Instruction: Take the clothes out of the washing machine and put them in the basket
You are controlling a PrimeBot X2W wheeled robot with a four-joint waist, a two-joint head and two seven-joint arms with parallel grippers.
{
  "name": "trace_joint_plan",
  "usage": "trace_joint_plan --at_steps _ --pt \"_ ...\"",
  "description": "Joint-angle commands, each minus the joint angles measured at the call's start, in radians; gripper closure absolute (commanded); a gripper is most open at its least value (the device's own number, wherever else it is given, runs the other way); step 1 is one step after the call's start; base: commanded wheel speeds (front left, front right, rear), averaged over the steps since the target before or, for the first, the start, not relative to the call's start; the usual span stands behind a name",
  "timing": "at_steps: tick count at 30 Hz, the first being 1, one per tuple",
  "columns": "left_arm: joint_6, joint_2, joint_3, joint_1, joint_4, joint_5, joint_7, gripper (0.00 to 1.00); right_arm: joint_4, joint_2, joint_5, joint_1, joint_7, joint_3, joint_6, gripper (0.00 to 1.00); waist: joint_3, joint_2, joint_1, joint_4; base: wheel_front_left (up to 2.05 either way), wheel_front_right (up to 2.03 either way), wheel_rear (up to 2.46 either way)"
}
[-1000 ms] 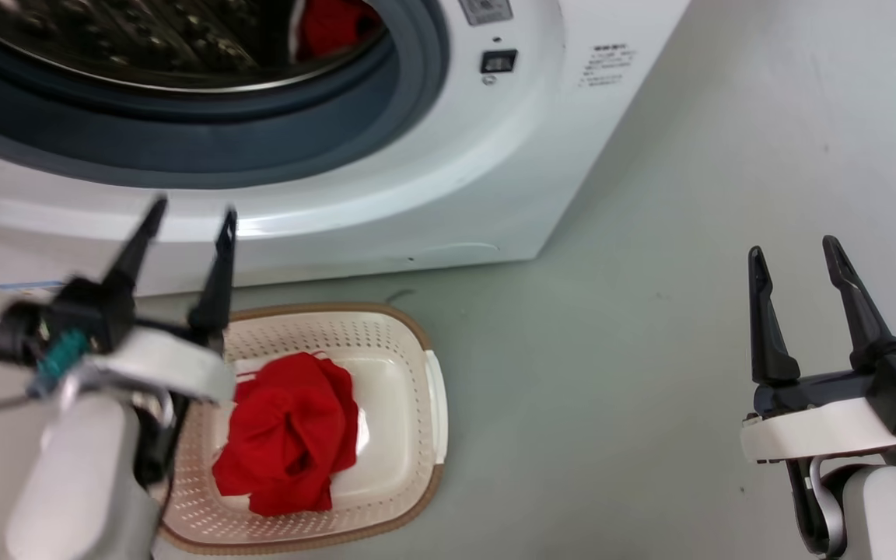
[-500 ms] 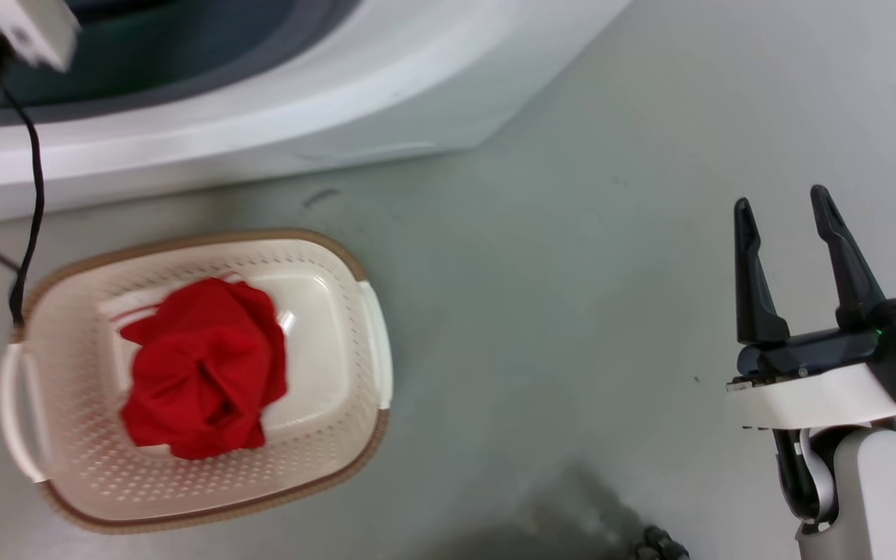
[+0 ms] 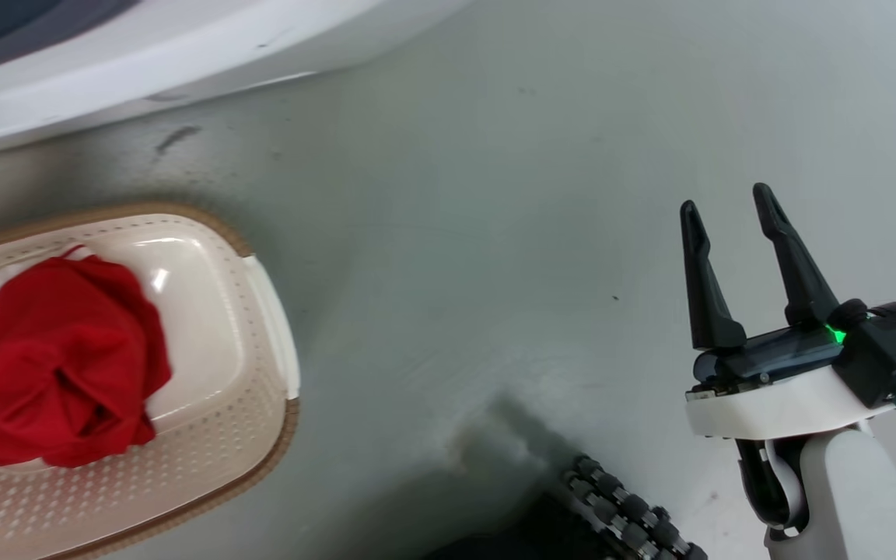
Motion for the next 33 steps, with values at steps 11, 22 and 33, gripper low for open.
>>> trace_joint_plan --at_steps 11,22,33 --pt "0.006 -0.065 -0.089 -0.093 0.191 0.036 0.113 0.00 -0.011 0.002 0.081 0.013 -0.003 0.009 -0.001 0.00 0.057 0.0000 -0.0002 -0.039 0.00 0.00 0.00" --pt "-0.005 -0.071 -0.173 -0.095 0.244 0.013 0.129 1.00 -0.011 0.002 0.088 0.002 -0.003 -0.002 -0.001 0.00 0.067 0.0000 -0.0002 -0.032 0.00 0.00 0.00" --pt "-0.004 -0.039 -0.222 -0.082 0.171 -0.049 -0.069 1.00 -0.001 0.002 0.035 -0.046 -0.003 -0.025 -0.001 0.00 0.018 0.0000 -0.0002 0.010 0.00 0.00 0.00"
